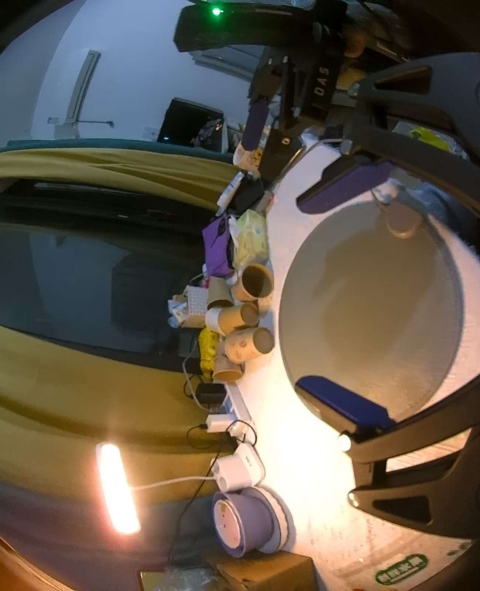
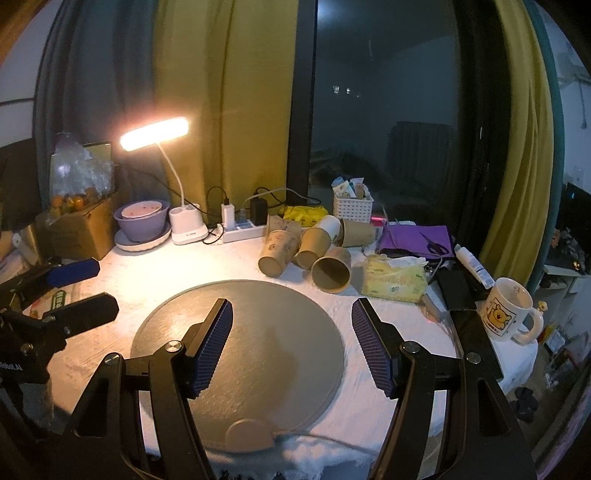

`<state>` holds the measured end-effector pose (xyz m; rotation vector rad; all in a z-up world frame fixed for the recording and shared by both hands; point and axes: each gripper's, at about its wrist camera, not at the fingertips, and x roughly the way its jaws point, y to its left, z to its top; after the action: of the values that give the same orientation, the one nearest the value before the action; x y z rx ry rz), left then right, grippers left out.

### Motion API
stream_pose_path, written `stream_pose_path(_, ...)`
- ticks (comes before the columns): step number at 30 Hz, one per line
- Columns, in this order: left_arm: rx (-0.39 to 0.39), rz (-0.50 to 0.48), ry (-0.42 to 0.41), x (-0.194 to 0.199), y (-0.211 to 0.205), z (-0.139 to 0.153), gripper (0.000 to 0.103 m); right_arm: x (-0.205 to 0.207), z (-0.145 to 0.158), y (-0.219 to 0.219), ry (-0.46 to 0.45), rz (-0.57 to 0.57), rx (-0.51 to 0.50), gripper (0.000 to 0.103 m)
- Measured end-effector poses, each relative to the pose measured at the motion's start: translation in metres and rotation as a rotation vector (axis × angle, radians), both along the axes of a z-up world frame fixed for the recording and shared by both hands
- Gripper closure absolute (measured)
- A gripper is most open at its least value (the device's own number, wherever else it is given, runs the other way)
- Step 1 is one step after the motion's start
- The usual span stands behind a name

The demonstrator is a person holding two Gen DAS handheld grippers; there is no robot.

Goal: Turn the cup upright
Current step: 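Move the left gripper forward toward the tan paper cups lying on their sides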

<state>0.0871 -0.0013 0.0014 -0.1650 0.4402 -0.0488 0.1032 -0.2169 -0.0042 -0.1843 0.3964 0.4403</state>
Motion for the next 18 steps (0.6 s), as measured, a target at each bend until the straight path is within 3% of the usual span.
stream_pose_path(18, 0.025, -0.031, 0.094, 0.112, 0.006, -0.013, 0.013, 0.108, -0.003, -0.015, 0.073, -0.04, 0.023, 0.033)
